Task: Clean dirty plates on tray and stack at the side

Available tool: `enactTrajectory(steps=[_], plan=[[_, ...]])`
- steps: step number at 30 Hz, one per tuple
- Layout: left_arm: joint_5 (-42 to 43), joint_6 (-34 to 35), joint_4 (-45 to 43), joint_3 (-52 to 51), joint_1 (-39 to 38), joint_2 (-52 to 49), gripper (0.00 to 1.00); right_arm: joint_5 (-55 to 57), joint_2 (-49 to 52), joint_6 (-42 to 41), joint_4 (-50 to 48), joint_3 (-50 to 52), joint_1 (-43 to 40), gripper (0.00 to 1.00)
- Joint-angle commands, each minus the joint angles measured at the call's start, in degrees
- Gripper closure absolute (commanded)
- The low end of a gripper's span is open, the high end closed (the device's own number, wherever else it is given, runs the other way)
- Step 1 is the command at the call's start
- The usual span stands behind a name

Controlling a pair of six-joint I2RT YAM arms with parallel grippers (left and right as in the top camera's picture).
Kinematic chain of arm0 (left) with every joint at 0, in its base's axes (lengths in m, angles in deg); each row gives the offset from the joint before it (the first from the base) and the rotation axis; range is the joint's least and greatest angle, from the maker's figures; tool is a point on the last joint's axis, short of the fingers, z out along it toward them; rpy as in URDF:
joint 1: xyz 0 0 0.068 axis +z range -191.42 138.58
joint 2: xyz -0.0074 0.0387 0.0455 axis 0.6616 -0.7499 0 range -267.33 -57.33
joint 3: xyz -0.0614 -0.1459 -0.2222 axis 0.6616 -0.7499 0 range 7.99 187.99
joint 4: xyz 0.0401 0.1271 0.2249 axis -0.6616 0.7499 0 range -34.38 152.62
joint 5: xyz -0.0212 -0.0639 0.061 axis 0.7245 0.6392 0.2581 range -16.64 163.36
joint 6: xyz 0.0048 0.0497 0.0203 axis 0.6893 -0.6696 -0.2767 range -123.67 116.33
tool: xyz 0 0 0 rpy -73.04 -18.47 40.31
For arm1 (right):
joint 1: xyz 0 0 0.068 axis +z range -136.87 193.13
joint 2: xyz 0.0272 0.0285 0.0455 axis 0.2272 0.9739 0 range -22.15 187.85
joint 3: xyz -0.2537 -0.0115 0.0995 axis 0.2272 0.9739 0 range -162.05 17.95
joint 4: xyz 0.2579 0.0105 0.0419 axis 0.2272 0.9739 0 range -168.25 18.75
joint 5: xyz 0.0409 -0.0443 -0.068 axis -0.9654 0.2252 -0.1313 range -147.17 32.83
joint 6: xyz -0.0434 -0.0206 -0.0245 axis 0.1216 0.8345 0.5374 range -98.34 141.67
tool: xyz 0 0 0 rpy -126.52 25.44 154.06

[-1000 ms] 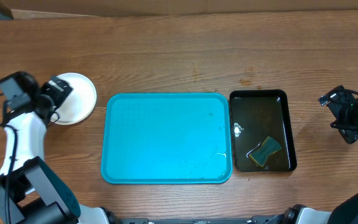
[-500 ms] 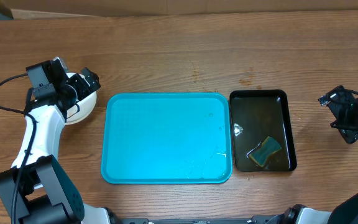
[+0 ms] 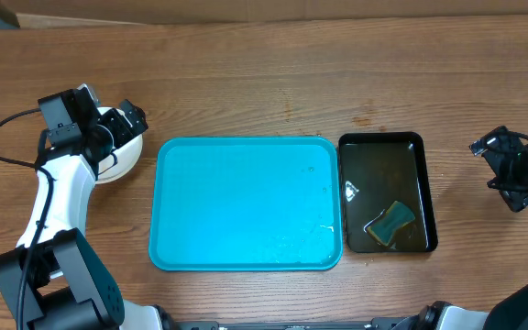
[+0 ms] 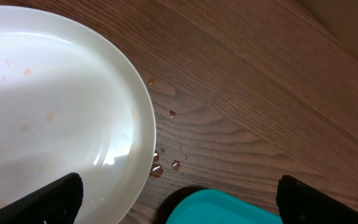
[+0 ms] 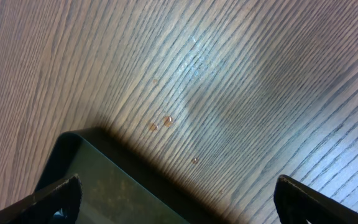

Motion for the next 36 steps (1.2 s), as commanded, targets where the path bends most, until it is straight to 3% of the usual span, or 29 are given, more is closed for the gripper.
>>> enactTrajectory(steps=[1,9,15,27,33,36], plan=[[0.6,-1.7,-0.2,-0.6,-0.2,-0.2,0.0,0.4,0.0,0.2,-0.3,-1.1,-0.1,0.0],[0.6,-1.7,-0.2,-0.6,-0.2,-0.2,0.0,0.4,-0.8,0.2,-0.3,-1.0,0.0,0.0],[0.6,-1.7,-0.2,-0.6,-0.2,-0.2,0.0,0.4,-8.6,0.2,-0.3,-1.0,2.7,0.0],[0.6,-1.7,-0.2,-0.6,-0.2,-0.2,0.0,1.5,-34.5,0.7,-0.4,-1.0,35.9,0.0],[0.6,-1.7,-0.2,-0.6,-0.2,-0.2,0.0,8.6,-47.5,1.8,-1.9,-0.6,39.3,0.0],[0.6,-1.7,-0.2,-0.6,-0.2,-0.2,0.0,9.5,-53.5,5.9,-8.5,2.4,38.4,0.0]])
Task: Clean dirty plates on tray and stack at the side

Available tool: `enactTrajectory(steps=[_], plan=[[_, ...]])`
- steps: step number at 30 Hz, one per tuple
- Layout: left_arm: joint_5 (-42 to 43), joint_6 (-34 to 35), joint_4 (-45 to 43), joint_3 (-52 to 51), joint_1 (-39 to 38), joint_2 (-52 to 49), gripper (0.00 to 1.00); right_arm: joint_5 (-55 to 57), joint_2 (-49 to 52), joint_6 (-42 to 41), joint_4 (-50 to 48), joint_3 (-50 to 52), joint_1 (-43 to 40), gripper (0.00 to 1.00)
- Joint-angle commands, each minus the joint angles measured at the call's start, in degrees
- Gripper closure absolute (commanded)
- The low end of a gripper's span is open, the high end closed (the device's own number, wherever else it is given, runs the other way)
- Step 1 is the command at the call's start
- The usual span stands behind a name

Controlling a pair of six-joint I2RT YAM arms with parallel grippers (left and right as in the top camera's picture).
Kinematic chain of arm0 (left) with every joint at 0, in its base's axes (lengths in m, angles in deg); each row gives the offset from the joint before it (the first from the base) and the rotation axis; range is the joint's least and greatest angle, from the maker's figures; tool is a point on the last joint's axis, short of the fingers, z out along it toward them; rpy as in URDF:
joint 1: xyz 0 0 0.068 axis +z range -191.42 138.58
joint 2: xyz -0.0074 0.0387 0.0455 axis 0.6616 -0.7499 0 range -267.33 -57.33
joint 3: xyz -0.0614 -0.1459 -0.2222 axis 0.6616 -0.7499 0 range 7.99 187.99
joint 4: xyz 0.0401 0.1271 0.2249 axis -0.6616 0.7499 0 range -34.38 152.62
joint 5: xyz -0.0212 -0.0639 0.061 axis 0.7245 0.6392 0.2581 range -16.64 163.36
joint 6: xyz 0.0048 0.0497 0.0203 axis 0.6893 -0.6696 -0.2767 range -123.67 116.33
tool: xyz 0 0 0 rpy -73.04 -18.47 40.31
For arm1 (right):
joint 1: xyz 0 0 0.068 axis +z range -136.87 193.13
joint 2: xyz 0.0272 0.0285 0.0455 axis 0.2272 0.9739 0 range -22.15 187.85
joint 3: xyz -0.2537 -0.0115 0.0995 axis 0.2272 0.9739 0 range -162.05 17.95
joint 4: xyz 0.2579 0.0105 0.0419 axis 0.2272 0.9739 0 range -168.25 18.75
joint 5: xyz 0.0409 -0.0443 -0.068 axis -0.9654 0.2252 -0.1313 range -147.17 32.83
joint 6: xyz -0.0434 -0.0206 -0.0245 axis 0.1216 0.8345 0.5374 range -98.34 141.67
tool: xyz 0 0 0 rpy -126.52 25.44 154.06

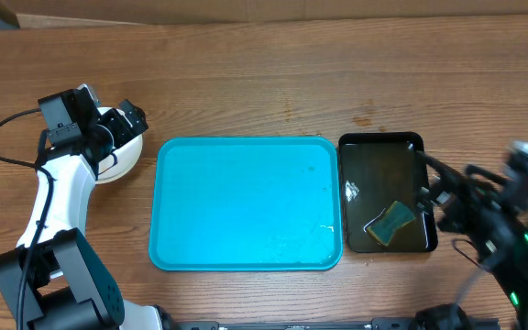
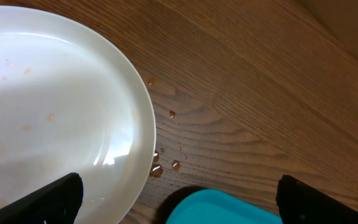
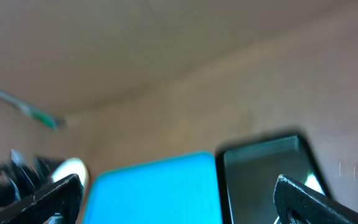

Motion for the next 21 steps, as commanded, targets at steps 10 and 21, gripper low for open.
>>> enactTrajectory(steps=[10,21], plan=[[0.6,-1.7,-0.2,-0.6,-0.2,-0.2,0.0,0.7,-26.1,12.2,-41.9,28.0,-3.8,0.0],[0.6,-1.7,-0.2,-0.6,-0.2,-0.2,0.0,-3.7,-36.6,12.1,-65.7,54.5,-6.2,0.0]])
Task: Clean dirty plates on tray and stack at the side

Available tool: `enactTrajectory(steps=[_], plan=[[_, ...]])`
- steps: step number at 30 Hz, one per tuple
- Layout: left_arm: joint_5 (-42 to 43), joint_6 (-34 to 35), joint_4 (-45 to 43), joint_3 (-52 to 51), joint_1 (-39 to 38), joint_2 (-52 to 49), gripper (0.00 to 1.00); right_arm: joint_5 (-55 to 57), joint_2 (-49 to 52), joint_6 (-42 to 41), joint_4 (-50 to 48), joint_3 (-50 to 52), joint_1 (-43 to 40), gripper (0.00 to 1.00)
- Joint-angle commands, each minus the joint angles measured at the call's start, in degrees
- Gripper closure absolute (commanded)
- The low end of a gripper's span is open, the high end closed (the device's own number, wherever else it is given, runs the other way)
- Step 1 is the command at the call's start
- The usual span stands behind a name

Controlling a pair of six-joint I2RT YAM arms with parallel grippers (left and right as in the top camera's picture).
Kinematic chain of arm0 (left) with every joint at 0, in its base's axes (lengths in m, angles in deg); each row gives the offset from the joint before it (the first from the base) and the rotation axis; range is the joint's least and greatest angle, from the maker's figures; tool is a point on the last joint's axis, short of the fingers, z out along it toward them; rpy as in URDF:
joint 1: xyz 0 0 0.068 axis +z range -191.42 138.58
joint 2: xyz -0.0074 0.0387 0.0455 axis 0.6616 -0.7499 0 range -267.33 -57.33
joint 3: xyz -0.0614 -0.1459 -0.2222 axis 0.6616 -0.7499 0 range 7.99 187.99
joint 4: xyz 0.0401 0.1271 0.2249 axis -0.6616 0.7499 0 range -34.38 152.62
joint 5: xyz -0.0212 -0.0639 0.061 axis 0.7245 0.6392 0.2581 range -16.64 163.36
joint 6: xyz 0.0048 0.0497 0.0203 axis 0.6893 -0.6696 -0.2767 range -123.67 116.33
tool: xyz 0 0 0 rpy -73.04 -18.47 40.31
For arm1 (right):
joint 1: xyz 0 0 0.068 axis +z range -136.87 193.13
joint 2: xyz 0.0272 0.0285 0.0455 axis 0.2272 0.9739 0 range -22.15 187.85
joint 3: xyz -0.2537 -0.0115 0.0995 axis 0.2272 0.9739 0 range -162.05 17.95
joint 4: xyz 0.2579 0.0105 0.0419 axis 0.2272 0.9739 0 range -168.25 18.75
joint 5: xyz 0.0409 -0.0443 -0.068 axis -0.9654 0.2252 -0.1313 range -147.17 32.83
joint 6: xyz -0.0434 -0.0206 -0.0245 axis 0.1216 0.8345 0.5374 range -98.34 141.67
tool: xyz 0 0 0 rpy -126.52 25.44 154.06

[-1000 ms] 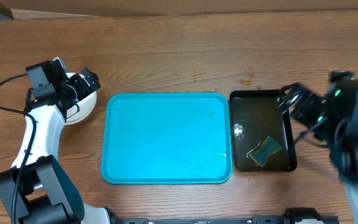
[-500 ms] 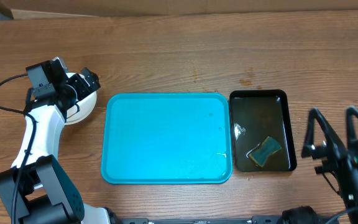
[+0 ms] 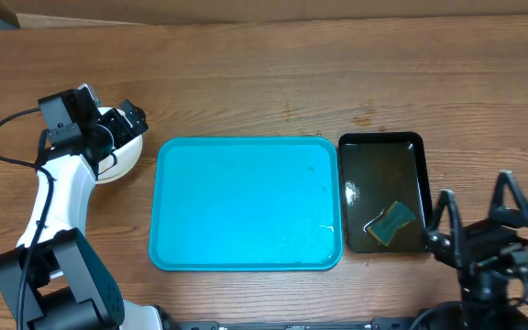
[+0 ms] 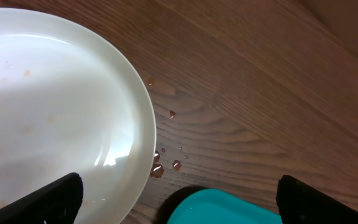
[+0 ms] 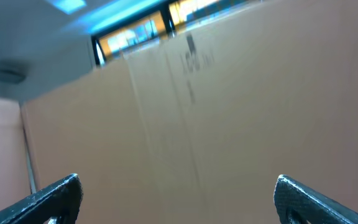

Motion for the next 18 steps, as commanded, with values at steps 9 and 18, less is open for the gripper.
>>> enactTrajectory(steps=[9,18], plan=[[0.6,-1.0,-0.2,-0.6,-0.2,-0.2,0.0,-1.5,-0.8,1.6,-0.1,14.8,-0.5,0.0],[0.6,-1.0,-0.2,-0.6,-0.2,-0.2,0.0,-1.6,-0.8,14.9,13.9,15.6,-0.5,0.0]])
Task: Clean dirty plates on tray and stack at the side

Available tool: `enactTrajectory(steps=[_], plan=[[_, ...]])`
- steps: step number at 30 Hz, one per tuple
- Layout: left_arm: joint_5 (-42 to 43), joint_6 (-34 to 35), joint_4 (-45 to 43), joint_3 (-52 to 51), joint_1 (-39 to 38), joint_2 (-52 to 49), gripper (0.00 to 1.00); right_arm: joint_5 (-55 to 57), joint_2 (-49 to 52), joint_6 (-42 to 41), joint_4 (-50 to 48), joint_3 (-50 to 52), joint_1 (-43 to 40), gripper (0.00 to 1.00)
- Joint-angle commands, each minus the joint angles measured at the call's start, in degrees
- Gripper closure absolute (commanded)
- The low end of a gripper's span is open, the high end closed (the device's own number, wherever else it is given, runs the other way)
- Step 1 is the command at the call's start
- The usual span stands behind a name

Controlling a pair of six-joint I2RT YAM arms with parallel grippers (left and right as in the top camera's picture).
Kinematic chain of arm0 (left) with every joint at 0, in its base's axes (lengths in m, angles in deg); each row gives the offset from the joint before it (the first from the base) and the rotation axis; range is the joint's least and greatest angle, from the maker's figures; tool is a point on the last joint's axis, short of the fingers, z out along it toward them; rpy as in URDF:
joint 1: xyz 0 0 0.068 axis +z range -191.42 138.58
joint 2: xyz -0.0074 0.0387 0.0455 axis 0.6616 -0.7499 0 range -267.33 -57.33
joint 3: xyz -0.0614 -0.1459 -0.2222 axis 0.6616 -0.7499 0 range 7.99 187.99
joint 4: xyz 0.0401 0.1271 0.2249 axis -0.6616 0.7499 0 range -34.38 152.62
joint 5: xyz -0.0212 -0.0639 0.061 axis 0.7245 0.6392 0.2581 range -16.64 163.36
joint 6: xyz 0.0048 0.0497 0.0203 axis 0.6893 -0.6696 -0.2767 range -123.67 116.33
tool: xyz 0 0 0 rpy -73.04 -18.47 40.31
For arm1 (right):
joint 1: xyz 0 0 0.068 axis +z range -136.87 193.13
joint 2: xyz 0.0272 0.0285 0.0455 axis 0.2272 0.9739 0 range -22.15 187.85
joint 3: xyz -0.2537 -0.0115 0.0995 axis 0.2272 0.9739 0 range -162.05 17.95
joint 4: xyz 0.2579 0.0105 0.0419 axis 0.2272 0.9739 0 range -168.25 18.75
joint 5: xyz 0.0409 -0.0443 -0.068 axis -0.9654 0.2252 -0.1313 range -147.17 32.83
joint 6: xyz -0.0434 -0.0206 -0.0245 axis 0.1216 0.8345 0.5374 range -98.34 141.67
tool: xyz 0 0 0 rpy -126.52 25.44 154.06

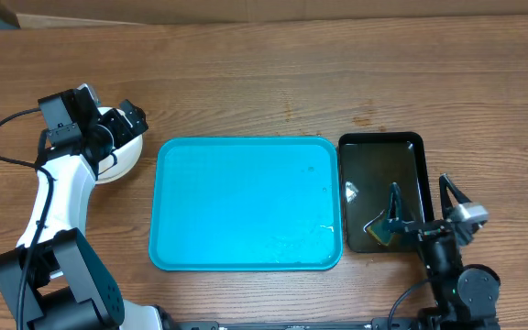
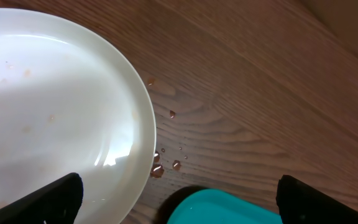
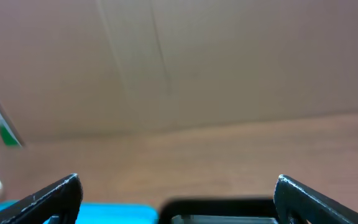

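Note:
A white plate (image 1: 117, 156) with faint brownish specks lies on the wood left of the teal tray (image 1: 246, 203), which has nothing on it. My left gripper (image 1: 122, 130) hovers over the plate's right rim, open. In the left wrist view the plate (image 2: 55, 112) fills the left side and the left gripper (image 2: 179, 202) holds nothing. My right gripper (image 1: 422, 203) stands open and bare at the front right corner of the black tub (image 1: 418, 156). Its wrist view looks level across the table, with the right gripper (image 3: 179, 202) spread wide.
A green and yellow sponge (image 1: 390, 223) lies in the tub's water. Water drops (image 2: 157, 169) dot the wood by the plate. A cardboard wall (image 3: 185, 62) backs the table. The tub's rim (image 3: 222, 204) and the tray's corner (image 3: 104, 211) show low in the right wrist view.
My right gripper has shifted left from the table's front right edge to the tub's front right corner. Its camera now looks level across the table, not up. The left arm is unmoved.
My right gripper first hung open at the table's right side, looking down at the tub's corner. Then it was blurred by the tub, then low at the front edge facing up, now beside the tub. My left gripper stayed open over the plate throughout.

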Motion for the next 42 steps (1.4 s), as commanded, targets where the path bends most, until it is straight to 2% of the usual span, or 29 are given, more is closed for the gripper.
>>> enactTrajectory(steps=[1,5,8,11,42], plan=[[0.6,-1.0,-0.2,-0.6,-0.2,-0.2,0.0,-0.5,-0.6,9.7,4.3,0.6,-0.4,0.0],[0.6,-1.0,-0.2,-0.6,-0.2,-0.2,0.0,-0.1,-0.6,17.5,5.0,0.6,-0.4,0.0],[0.6,-1.0,-0.2,-0.6,-0.2,-0.2,0.0,-0.1,-0.6,19.6,5.0,0.6,-0.4,0.0],[0.6,-1.0,-0.2,-0.6,-0.2,-0.2,0.0,-0.3,-0.6,17.7,5.0,0.6,-0.4,0.0],[0.6,-1.0,-0.2,-0.6,-0.2,-0.2,0.0,-0.3,-0.6,17.8,5.0,0.6,-0.5,0.0]])
